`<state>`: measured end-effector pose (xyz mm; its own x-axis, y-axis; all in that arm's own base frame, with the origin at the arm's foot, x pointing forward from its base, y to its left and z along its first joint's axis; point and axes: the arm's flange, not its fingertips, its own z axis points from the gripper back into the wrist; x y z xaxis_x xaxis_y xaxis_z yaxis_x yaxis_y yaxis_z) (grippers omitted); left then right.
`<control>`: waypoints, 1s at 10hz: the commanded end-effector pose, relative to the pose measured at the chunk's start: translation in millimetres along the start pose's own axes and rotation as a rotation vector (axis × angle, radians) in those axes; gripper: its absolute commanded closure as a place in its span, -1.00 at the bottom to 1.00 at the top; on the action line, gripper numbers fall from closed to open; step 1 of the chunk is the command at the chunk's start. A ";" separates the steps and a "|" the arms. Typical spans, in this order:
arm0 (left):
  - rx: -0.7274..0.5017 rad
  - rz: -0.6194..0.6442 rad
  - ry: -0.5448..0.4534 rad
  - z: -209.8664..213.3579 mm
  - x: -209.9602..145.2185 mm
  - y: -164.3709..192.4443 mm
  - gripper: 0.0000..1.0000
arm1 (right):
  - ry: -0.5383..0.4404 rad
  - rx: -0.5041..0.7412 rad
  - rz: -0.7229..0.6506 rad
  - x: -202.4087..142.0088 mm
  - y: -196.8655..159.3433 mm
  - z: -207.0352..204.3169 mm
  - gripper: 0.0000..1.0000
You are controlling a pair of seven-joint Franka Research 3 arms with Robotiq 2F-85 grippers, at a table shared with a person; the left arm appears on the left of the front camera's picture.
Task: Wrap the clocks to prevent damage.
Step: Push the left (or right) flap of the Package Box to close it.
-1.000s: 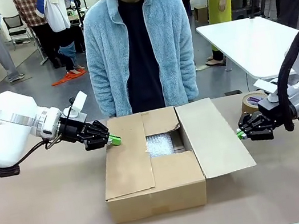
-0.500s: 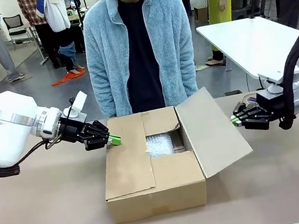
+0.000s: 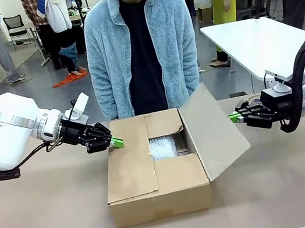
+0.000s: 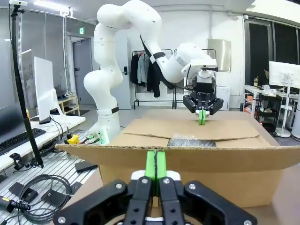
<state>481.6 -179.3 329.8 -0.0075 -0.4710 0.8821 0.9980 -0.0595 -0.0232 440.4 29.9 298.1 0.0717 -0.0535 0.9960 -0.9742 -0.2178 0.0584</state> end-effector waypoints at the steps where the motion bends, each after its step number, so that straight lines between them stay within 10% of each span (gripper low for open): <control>1: -0.001 0.003 0.006 -2.9 -3.5 -0.8 0.99 | -0.027 -0.003 0.001 -5.3 -6.2 -18.3 0.98; 10: -0.001 0.003 0.006 -2.9 -3.5 -0.8 0.99 | 0.068 0.035 -0.033 -38.1 -61.6 -110.0 0.98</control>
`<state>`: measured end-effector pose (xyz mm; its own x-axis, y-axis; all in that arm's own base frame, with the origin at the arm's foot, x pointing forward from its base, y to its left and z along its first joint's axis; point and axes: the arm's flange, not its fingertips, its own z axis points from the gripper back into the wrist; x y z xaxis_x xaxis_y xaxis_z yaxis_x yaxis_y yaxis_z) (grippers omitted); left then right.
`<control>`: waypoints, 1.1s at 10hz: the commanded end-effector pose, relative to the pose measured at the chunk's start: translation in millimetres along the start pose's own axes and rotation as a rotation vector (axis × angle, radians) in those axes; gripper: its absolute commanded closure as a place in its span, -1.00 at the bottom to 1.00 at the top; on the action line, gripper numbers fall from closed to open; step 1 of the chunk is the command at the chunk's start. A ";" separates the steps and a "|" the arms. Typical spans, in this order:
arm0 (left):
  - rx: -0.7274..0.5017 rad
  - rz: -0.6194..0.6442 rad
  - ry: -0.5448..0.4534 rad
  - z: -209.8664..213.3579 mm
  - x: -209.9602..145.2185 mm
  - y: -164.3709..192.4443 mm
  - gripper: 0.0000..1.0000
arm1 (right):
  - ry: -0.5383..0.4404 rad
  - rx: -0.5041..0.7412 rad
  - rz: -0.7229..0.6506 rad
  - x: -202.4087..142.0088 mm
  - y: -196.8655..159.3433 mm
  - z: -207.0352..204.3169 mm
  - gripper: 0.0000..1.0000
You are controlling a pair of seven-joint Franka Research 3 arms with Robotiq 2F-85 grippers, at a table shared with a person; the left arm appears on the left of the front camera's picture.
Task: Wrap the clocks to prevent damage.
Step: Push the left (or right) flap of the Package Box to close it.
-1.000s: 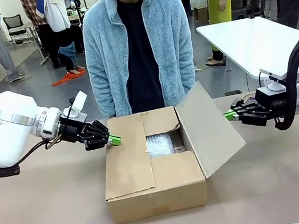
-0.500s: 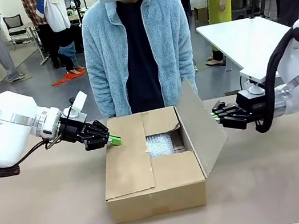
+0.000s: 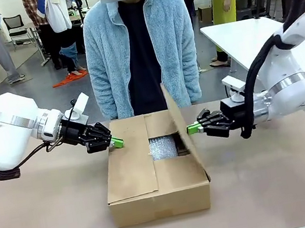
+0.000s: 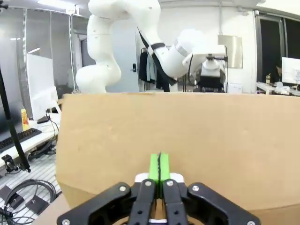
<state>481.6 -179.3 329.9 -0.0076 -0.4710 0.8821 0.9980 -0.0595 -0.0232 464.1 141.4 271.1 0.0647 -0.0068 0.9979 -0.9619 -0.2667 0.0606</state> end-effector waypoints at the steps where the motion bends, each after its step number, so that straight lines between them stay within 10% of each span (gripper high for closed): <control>1: -0.001 0.003 0.006 -2.9 -3.5 -0.8 0.99 | 0.045 -0.010 -0.050 -17.5 -16.7 -14.5 0.98; 9: -0.001 0.003 0.006 -2.9 -3.5 -0.8 0.99 | 0.156 0.001 -0.027 -33.7 -22.5 -14.1 0.98; 11: -0.001 0.003 0.006 -2.9 -3.5 -0.8 0.99 | 0.039 0.009 -0.053 -21.3 -11.8 -13.7 0.98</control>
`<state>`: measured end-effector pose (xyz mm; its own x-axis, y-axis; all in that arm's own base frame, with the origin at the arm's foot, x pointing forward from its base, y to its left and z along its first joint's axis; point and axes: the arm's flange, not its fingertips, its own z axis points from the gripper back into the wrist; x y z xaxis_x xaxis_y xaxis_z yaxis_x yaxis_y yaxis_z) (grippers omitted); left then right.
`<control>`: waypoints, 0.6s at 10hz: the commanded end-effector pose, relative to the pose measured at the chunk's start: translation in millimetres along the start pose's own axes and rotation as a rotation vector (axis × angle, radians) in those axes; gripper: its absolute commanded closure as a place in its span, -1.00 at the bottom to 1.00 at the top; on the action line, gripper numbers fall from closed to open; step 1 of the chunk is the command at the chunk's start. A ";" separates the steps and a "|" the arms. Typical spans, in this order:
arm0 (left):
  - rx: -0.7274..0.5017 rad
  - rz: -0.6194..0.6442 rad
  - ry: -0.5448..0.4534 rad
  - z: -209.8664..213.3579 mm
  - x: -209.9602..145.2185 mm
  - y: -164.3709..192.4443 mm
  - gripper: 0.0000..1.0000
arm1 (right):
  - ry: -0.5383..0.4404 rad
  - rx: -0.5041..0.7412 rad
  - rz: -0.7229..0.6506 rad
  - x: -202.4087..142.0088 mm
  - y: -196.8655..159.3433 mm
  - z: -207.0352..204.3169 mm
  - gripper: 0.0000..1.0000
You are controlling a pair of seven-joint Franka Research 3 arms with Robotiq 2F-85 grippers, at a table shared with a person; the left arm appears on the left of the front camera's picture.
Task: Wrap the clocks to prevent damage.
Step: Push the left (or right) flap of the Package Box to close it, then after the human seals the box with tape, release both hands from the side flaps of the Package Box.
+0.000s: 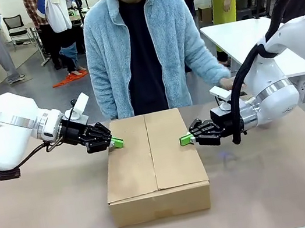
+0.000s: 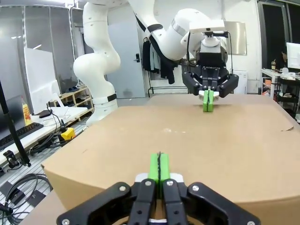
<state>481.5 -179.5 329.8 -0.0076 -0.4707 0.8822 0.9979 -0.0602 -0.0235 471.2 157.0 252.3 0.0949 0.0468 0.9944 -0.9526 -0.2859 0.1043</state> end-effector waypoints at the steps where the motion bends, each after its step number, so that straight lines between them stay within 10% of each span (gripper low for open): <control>1: 0.000 0.003 0.006 -2.7 -3.6 -0.7 0.99 | -0.004 -0.012 -0.009 -2.8 0.3 -1.1 0.98; 6: 0.000 0.003 0.006 -2.7 -3.6 -0.7 0.99 | -0.004 -0.012 -0.009 -2.8 0.3 -1.1 0.98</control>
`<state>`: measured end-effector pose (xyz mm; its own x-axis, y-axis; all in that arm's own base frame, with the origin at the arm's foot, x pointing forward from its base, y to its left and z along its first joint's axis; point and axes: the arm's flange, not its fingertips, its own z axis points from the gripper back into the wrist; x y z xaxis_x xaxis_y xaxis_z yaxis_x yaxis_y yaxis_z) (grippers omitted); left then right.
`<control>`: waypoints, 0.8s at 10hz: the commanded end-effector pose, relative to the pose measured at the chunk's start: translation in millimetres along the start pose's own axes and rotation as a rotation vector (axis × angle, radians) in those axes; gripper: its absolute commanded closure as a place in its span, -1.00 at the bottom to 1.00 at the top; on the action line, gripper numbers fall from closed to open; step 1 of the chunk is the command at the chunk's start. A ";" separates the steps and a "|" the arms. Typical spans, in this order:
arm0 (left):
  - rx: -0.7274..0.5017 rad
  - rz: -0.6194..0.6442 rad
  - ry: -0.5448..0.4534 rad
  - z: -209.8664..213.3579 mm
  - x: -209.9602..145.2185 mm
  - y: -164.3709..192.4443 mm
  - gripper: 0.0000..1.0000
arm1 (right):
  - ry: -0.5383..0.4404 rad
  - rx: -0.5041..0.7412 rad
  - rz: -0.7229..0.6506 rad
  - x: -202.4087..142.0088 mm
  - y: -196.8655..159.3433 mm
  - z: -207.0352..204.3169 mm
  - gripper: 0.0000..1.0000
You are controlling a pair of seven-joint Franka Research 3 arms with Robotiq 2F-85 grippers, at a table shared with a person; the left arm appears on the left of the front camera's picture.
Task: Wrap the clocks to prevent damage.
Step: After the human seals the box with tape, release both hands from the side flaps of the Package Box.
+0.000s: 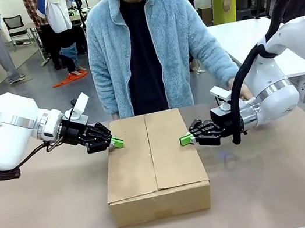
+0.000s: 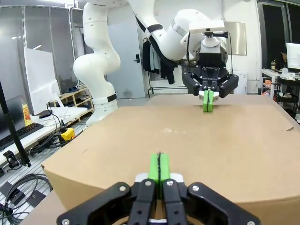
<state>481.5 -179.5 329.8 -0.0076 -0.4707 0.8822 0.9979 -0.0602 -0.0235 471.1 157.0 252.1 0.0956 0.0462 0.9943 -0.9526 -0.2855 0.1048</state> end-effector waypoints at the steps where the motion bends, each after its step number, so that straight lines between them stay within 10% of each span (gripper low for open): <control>1: 0.000 0.003 0.006 -2.7 -3.6 -0.7 0.99 | -0.004 -0.012 -0.008 -2.6 0.2 -1.1 0.98; 8: 0.000 0.003 0.006 -2.7 -3.6 -0.7 0.99 | -0.004 -0.012 -0.008 -2.6 0.2 -1.1 0.98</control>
<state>481.5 -179.5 329.8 -0.0076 -0.4707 0.8822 0.9979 -0.0602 -0.0235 471.1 157.0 252.1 0.0956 0.0462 0.9943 -0.9526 -0.2855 0.1049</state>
